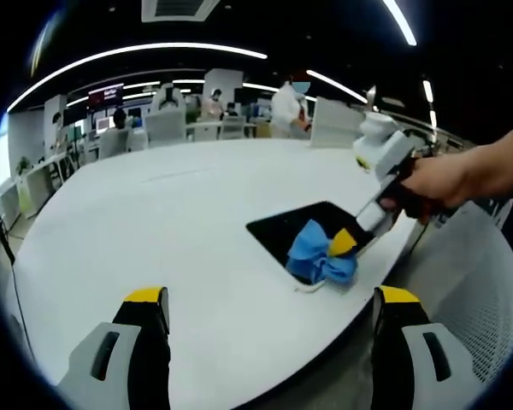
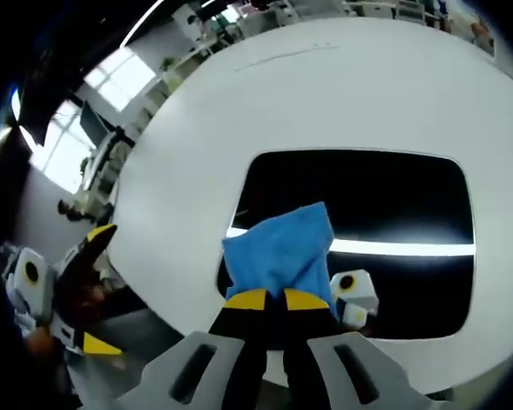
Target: Wipe the mirror surface with the cleaning cloth until all visible marks leave the cleaned area.
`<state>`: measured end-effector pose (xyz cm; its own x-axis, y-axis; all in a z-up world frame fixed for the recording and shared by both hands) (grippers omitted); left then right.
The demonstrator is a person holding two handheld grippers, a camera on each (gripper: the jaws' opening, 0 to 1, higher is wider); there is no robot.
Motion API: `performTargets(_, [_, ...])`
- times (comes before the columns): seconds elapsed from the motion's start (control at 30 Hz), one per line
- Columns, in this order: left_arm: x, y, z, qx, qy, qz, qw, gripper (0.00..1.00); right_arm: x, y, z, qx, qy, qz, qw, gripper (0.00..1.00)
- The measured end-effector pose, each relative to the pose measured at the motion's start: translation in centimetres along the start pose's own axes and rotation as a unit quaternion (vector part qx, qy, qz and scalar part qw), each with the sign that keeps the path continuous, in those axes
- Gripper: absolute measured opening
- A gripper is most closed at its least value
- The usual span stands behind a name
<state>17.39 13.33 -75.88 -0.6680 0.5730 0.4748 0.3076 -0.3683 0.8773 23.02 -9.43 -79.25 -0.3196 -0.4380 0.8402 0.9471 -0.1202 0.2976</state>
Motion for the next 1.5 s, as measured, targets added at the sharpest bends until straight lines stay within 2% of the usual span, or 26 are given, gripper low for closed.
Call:
performTargets(0.33, [0.1, 0.1, 0.0, 0.003, 0.002, -0.001, 1.0, 0.99, 0.6, -1.3, 0.0, -0.006, 0.008, 0.004, 0.9999, 0.0])
performTargets(1.5, [0.1, 0.0, 0.1, 0.004, 0.003, 0.0, 1.0, 0.99, 0.8, -1.3, -0.3, -0.008, 0.016, 0.009, 0.9998, 0.0])
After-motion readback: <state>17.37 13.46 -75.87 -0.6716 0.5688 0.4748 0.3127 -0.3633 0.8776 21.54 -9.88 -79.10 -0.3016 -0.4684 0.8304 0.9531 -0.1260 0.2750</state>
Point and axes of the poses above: the point that each gripper's makers call its tool centre point, and the gripper's own axes: x roughly backward along the fingers, z roughly to its left, y roughly out of its top, the point moved 9 cm from there along x, roughly backward along the fingers, and after that the axes turned 12 degrees about -x, right-handed, at the moved point
